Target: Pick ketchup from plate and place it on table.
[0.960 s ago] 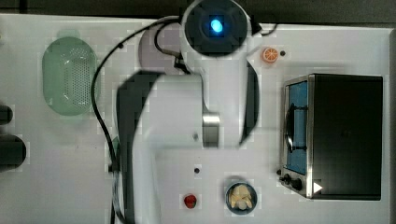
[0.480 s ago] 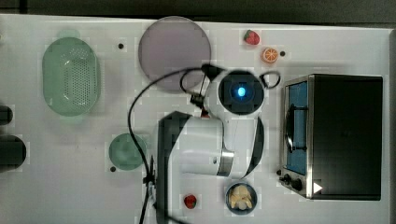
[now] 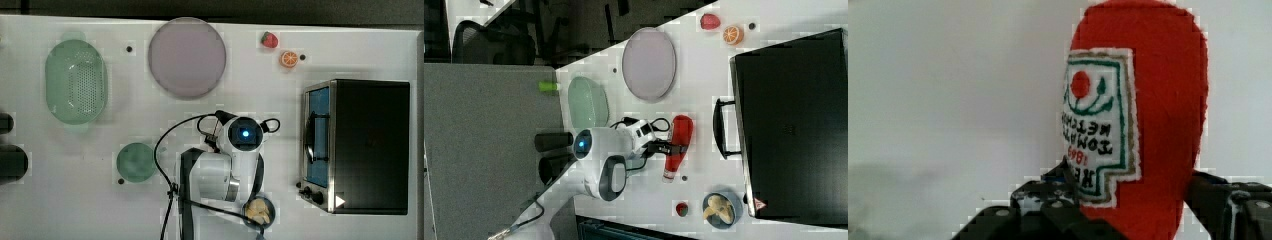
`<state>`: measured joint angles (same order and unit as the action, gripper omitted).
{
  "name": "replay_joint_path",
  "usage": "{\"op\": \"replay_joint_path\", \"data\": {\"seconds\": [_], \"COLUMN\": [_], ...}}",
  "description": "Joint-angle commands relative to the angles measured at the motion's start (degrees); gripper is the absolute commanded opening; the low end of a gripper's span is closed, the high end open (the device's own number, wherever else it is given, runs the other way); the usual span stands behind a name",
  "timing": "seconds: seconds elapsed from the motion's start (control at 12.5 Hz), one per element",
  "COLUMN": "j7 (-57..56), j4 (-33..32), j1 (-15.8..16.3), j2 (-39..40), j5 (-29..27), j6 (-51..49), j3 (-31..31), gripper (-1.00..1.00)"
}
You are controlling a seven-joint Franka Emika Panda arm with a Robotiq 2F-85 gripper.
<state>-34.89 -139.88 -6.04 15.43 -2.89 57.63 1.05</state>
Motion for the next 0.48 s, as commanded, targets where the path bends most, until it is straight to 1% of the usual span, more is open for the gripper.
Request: {"op": "replay_joint_path", "data": {"seconds": [0.08,0.16,0.24,0.48], "j7": [-1.1,-1.1,-1.1,-1.0], "j4": [2.3,2.3,2.3,2.7], "j1": [0.3,0.3,0.3,0.4], "j2": [0.7,1.2,1.1,-0.9], "j5": [-0.2,-0.2,-0.2,-0.2], "j6": [5.2,6.7,7.7,7.9], "j3": [0.8,0.8,0.9,1.2], "gripper": [0.25,0.25,0.34,0.98]}}
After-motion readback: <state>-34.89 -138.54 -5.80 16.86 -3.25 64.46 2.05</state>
